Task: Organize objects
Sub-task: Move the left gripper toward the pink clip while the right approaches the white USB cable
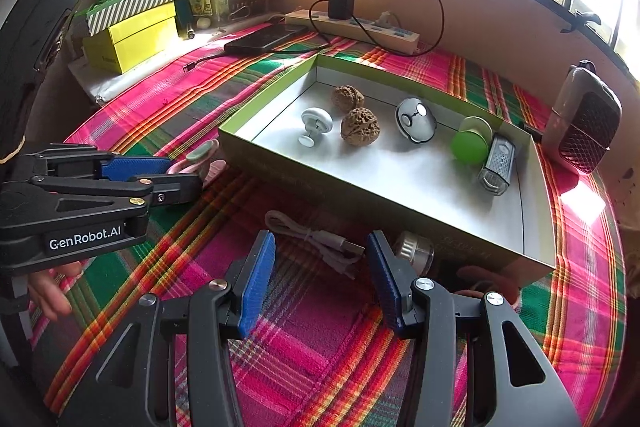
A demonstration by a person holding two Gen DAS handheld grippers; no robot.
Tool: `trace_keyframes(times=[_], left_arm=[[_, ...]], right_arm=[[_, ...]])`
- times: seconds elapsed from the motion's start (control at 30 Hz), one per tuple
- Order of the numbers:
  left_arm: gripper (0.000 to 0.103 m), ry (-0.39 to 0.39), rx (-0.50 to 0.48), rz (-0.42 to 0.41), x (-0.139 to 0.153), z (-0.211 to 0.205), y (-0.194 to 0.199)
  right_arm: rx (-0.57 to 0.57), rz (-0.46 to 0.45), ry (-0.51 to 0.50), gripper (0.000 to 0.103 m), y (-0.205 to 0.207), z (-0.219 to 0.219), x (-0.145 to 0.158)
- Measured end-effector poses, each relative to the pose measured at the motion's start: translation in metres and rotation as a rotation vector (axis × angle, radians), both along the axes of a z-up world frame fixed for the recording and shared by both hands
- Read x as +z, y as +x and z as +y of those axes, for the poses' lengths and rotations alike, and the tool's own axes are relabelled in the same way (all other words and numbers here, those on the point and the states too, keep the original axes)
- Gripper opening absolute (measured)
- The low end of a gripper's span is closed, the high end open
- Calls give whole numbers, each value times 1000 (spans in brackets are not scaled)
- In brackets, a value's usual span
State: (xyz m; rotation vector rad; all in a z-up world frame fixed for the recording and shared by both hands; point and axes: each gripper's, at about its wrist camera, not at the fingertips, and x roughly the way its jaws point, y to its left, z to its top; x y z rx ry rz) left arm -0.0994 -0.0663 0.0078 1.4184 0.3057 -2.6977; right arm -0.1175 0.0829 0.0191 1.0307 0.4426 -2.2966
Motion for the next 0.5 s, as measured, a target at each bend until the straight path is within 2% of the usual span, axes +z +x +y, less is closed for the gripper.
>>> trace_keyframes(times=[0.1, 0.3, 0.5], left_arm=[[33, 0, -8, 2, 0, -1, 0], [33, -10, -29, 10, -1, 0, 0], [33, 5, -41, 14, 0, -3, 0]], right_arm=[[25, -3, 4, 49, -2, -4, -1], [93, -67, -10, 49, 0, -9, -8], [107, -31, -5, 49, 3, -12, -2]])
